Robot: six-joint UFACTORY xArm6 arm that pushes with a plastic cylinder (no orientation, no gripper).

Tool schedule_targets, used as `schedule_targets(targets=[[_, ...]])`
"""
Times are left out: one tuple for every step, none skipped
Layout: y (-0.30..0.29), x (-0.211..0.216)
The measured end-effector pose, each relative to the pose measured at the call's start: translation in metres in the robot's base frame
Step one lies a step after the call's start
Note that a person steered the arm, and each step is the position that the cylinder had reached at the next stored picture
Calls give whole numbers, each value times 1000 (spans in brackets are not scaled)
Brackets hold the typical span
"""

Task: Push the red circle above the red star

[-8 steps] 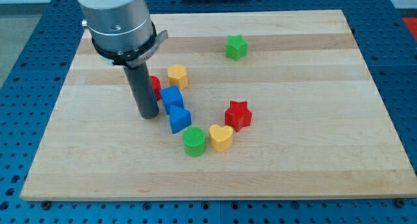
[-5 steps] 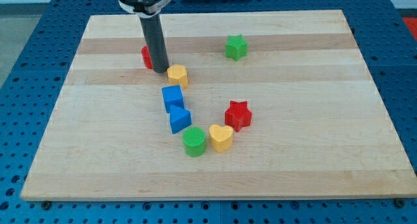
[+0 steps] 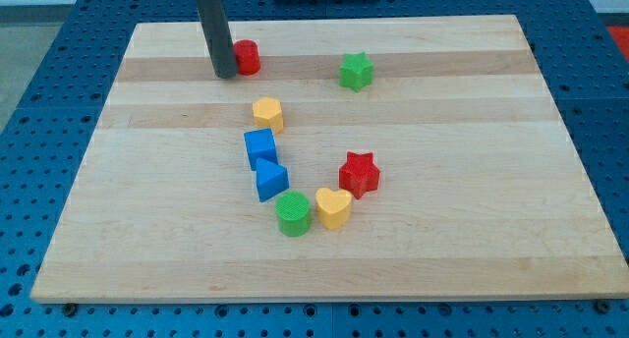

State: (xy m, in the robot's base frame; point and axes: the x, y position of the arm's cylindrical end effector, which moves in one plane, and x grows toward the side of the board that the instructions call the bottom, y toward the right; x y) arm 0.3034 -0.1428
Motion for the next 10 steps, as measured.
schedule_targets(targets=[[-16, -15], [-20, -41], [-4, -36], [38, -19], [99, 1], [110, 2], [117, 9], [138, 51], [138, 53], [138, 60]])
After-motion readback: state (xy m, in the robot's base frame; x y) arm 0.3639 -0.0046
